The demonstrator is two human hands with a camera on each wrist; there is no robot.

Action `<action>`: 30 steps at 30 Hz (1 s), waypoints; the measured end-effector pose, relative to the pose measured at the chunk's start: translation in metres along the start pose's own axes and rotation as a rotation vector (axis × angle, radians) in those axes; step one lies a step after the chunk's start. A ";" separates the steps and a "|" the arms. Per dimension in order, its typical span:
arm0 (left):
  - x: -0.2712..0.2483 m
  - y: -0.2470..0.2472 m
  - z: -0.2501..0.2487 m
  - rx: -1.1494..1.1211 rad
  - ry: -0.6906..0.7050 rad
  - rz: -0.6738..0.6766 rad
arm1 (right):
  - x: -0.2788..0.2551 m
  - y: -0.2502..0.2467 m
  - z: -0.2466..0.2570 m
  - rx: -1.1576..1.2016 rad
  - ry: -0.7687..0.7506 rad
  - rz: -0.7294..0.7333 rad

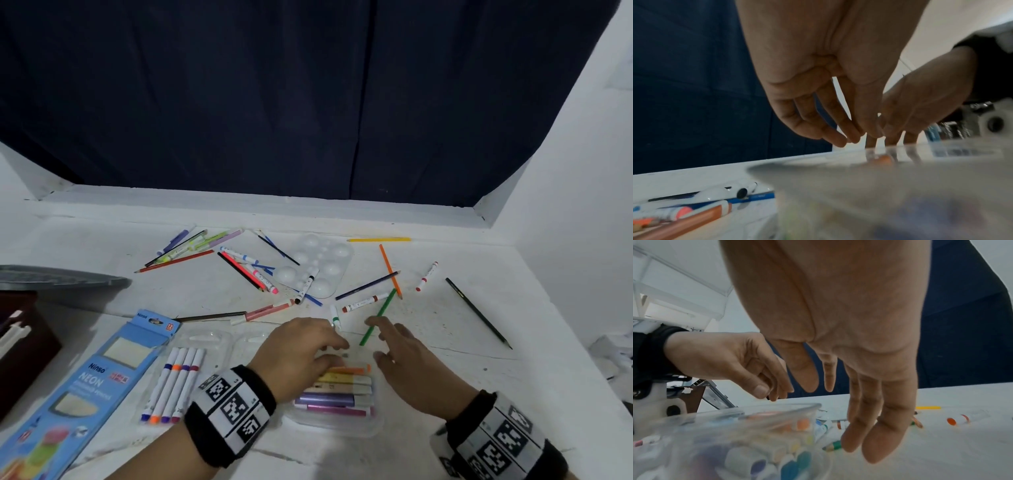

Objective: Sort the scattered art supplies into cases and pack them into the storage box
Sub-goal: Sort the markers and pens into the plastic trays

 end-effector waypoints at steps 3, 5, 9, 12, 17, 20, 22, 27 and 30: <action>-0.017 -0.044 0.012 -0.099 -0.008 -0.148 | 0.010 -0.022 0.024 -0.035 -0.143 -0.108; -0.028 -0.081 0.026 -0.126 -0.025 -0.304 | 0.024 -0.039 0.043 -0.058 -0.220 -0.169; -0.042 -0.140 0.068 -0.096 -0.117 -0.497 | 0.065 -0.055 0.082 -0.023 -0.311 -0.267; -0.044 -0.162 0.113 -0.072 -0.222 -0.586 | 0.105 -0.045 0.106 -0.009 -0.335 -0.244; -0.028 -0.161 0.210 -0.006 -0.398 -0.607 | 0.190 -0.012 0.132 -0.036 -0.372 -0.182; -0.012 -0.149 0.261 0.005 -0.548 -0.490 | 0.243 0.008 0.142 -0.088 -0.370 -0.138; 0.000 -0.146 0.286 0.054 -0.591 -0.400 | 0.277 0.023 0.149 -0.165 -0.360 -0.096; 0.036 -0.141 0.325 0.194 -0.687 -0.160 | 0.350 0.062 0.167 -0.434 -0.315 0.069; 0.052 -0.139 0.344 0.319 -0.728 -0.060 | 0.385 0.080 0.171 -0.478 -0.285 0.119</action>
Point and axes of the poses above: each hand's wrist, its own x-axis towards the middle knuckle, its own y-axis out of the palm, z = x × y, the point moved 5 cm from there along x, towards the middle knuckle
